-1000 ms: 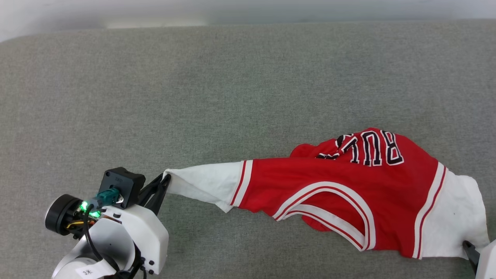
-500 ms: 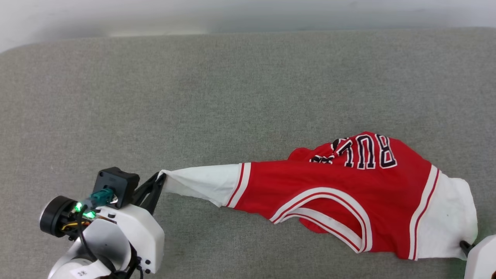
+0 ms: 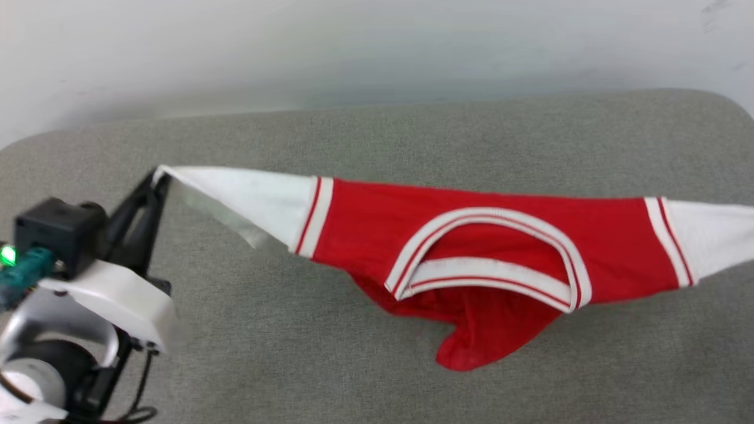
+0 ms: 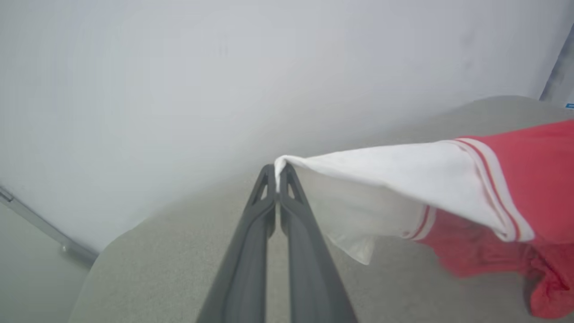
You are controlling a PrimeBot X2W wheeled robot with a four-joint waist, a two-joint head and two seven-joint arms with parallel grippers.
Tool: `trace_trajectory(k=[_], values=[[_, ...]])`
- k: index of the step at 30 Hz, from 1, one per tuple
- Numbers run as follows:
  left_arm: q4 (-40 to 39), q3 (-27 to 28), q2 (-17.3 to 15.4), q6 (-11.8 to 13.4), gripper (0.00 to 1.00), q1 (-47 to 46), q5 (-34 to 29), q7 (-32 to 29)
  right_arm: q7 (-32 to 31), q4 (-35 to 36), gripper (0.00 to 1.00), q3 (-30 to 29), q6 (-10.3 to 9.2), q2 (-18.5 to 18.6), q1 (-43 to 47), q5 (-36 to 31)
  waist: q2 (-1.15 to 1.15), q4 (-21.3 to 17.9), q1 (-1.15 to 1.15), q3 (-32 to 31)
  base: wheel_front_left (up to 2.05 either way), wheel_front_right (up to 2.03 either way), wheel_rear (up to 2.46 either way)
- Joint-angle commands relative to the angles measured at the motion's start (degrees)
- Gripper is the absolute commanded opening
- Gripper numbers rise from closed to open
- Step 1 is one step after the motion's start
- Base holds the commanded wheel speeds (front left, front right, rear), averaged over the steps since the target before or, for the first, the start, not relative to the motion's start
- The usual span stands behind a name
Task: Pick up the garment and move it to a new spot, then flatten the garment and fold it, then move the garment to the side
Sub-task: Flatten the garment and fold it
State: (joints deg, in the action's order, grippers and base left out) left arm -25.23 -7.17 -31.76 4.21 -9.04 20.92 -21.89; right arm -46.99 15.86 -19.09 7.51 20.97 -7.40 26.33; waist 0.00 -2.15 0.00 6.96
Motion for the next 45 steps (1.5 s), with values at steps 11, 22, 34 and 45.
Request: trace_trajectory(k=[11, 22, 34, 45], values=[[-4.03, 7.54, -5.07, -0.67, 0.0, -11.22, 0.74, 2.17, -6.37, 5.51, 0.0, -0.64, -0.04, 2.09, -17.36, 3.31, 0.0, -1.01, 0.0, -2.3, 0.0, 0.0, 0.0], [-5.03, 11.48, -8.8, -1.6, 0.0, -22.21, 2.04, 2.17, -5.38, 2.91, 0.0, 3.54, -0.04, 3.83, -32.36, 3.49, 0.0, -1.21, 0.0, 0.79, 0.0, 0.0, 0.0], [7.13, 8.18, -11.84, -6.71, 0.0, -43.09, 5.67, 1.72, 0.86, -6.08, 0.0, 11.71, -0.04, 7.43, -51.29, 0.74, 0.0, -0.24, 0.0, 13.26, 0.0, 0.0, 0.0], [27.41, -0.77, -9.96, -10.39, 0.0, -70.06, 1.97, 6.93, 11.57, -21.29, 0.0, 18.8, -0.04, 6.98, -72.39, -3.71, 0.0, 0.99, 0.0, 23.68, 0.0, 0.0, 0.0]])
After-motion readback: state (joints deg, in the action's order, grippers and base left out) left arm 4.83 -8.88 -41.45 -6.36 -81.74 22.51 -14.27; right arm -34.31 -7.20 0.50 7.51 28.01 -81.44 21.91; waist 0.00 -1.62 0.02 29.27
